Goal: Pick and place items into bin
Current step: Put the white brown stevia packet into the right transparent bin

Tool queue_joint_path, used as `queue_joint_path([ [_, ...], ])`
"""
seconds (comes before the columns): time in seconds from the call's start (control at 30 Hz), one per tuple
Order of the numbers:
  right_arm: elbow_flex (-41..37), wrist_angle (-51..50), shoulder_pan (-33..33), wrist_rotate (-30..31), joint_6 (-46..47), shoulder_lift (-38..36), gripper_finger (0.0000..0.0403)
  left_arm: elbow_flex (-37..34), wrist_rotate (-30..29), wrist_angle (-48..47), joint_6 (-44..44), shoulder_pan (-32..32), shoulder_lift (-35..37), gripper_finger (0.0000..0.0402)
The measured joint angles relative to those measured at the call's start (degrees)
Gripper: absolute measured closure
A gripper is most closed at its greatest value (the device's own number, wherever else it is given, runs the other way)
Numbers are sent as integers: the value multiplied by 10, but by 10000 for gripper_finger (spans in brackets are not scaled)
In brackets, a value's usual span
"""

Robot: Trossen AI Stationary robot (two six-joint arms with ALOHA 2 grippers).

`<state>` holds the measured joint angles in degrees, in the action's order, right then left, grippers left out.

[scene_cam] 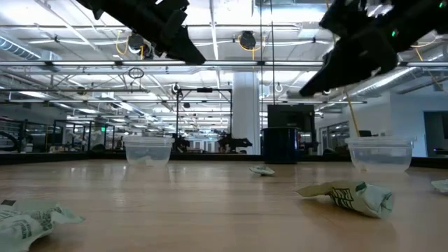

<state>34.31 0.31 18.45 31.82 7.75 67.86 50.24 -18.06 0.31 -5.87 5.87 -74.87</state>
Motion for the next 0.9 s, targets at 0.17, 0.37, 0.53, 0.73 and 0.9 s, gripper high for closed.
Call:
queue_joint_path([
  [0.17, 21, -221, 11, 15, 121, -102, 401, 0, 0, 4, 6, 0, 0, 293],
  [0.37, 21, -409, 10, 13, 243, -154, 401, 0, 0, -2, 18, 0, 0, 293],
  [0.53, 14, -487, 10, 9, 311, -144, 402, 0, 0, -19, 37, 0, 0, 293],
  [0.73, -31, -463, 5, -54, 365, -133, 402, 0, 1, -29, 55, 0, 0, 293],
  [0.9, -68, -435, -11, -81, 360, -114, 402, 0, 2, -29, 62, 0, 0, 293],
])
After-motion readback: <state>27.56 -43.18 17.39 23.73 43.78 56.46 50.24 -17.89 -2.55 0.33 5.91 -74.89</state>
